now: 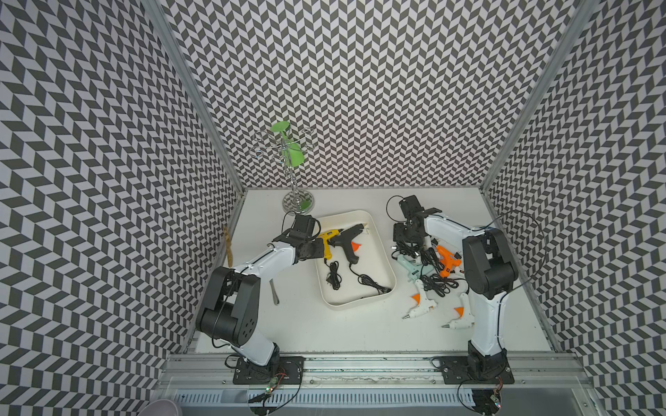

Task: Put the hot melt glue gun into the storage box
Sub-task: Pick up the hot melt adhesive gun from the center of the board.

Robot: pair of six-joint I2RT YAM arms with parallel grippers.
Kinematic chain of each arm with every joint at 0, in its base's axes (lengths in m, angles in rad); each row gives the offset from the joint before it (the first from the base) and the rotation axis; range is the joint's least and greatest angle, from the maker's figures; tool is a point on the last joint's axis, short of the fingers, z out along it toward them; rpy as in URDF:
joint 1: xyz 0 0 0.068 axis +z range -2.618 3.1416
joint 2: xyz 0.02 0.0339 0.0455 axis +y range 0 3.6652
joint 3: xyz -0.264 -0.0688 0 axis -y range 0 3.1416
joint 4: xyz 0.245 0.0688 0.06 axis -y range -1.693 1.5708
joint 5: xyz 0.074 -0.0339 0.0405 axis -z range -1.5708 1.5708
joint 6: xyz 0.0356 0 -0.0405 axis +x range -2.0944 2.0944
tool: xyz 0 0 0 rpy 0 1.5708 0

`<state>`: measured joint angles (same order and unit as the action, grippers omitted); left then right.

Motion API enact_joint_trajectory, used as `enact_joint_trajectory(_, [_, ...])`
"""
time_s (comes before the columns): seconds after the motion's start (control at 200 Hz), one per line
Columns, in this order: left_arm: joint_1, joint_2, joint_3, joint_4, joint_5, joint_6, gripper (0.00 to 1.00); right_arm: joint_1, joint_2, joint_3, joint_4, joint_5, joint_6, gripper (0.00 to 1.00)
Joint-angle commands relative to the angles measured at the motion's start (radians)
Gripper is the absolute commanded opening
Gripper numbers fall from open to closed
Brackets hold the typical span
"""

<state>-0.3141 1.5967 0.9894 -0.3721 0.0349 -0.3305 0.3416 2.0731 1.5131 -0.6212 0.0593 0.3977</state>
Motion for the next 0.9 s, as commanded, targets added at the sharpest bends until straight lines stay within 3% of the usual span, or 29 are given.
enact_joint_trajectory(0.0, [-0.006, -0.024, 0.007, 0.01, -0.004, 0.004, 0.46, -0.011, 0.079, 0.05, 0.031, 0.011, 0.021, 0.72])
enact_joint_trajectory(0.195, [-0.007, -0.023, 0.01, 0.005, -0.004, 0.007, 0.46, -0.019, 0.145, 0.099, 0.018, -0.026, 0.01, 0.59])
enact_joint_trajectory(0.551, [-0.006, -0.019, 0.012, 0.003, -0.012, 0.006, 0.46, -0.017, 0.125, 0.157, 0.01, -0.057, -0.049, 0.27])
enact_joint_trajectory(0.896, [-0.006, -0.017, 0.015, 0.005, -0.014, -0.008, 0.46, -0.006, -0.136, 0.193, 0.039, -0.096, -0.085, 0.22])
